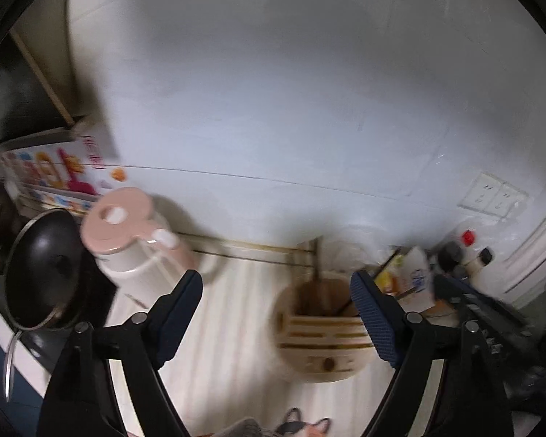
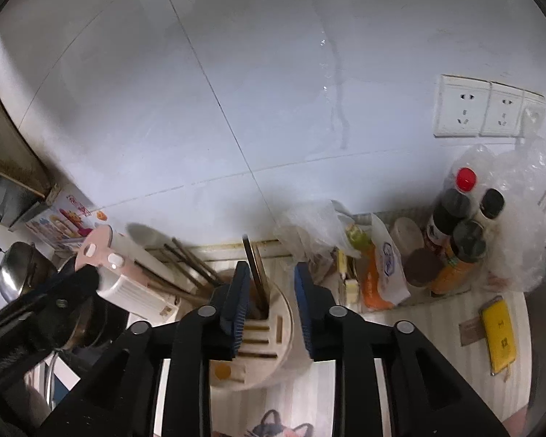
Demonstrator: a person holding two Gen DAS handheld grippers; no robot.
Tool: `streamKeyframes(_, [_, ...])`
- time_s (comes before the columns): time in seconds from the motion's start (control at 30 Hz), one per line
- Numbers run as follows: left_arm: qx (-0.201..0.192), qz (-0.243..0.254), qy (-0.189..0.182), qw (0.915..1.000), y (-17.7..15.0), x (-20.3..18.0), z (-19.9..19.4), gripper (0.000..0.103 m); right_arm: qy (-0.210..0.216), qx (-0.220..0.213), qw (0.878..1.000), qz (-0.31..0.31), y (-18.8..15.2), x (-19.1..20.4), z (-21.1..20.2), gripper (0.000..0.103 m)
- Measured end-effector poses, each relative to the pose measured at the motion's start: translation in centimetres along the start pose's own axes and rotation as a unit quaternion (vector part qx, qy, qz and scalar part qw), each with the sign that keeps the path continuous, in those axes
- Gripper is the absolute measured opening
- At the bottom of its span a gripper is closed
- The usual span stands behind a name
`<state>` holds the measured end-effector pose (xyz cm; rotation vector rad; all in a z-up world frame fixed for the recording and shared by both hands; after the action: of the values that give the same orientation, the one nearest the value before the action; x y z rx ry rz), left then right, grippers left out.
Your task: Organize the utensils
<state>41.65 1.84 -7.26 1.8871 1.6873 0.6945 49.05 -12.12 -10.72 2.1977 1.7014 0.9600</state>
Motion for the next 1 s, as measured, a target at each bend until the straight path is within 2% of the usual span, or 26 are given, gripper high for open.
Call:
streamKeyframes(0.1, [0.004, 0.01, 0.032, 0.9994, -2.0, 1.1, 0.7, 0.084, -0.02, -0.009, 1.0, -0.008, -1.4, -0.4, -0.6, 0.033])
streamKeyframes(0.17, [0.008, 0.019, 0.047, 0.9987, -3.2, 1.4, 1.3, 0.097, -0.033, -0.011, 0.999, -0.016, -2.6, -0.6, -0.8, 0.043])
streamKeyframes(0.2, [0.009, 0.024, 0.054, 0.9982, -3.9, 1.4, 1.7, 0.099, -0.04, -0.01, 0.999, -0.02, -3.1, -0.7, -0.7, 0.046])
streamKeyframes(0.27, [0.013, 0.034, 0.062, 0.9974, -5.0, 1.4, 2.2, 0.101, -0.052, -0.007, 0.998, -0.029, -4.3, -0.7, -0.4, 0.063])
streamKeyframes(0.3, [0.016, 0.037, 0.066, 0.997, -5.6, 1.4, 2.4, 0.102, -0.057, -0.006, 0.998, -0.033, -4.8, -0.8, -0.2, 0.068])
streamKeyframes(0.37, [0.02, 0.042, 0.065, 0.9968, -6.4, 1.3, 2.7, 0.102, -0.069, -0.006, 0.997, -0.036, -5.9, -1.2, 0.1, 0.084])
streamKeyframes(0.47, [0.023, 0.049, 0.062, 0.9966, -7.2, 1.1, 2.9, 0.102, -0.091, -0.008, 0.995, -0.036, -7.1, -1.8, 0.2, 0.097])
streamKeyframes(0.73, [0.014, 0.058, 0.047, 0.9971, -8.4, 0.5, 1.3, 0.102, -0.14, -0.026, 0.989, -0.039, -9.0, -2.6, -1.0, 0.101])
streamKeyframes(1.0, [-0.009, 0.068, 0.026, 0.9973, -9.7, 0.7, -2.8, 0.102, -0.153, -0.067, 0.986, -0.025, -10.8, -1.9, -5.8, 0.101])
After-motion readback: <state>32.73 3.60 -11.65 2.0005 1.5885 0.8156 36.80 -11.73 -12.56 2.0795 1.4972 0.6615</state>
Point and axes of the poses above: each gripper's, at about its wrist camera, not at the fingertips, and z roughly the way its jaws point, x to its left, y to its top, the point moved 5 cm from there along z, roughly the way its jaws point, and after that the axes turned 9 degrees about z, right-handed, at the moved point
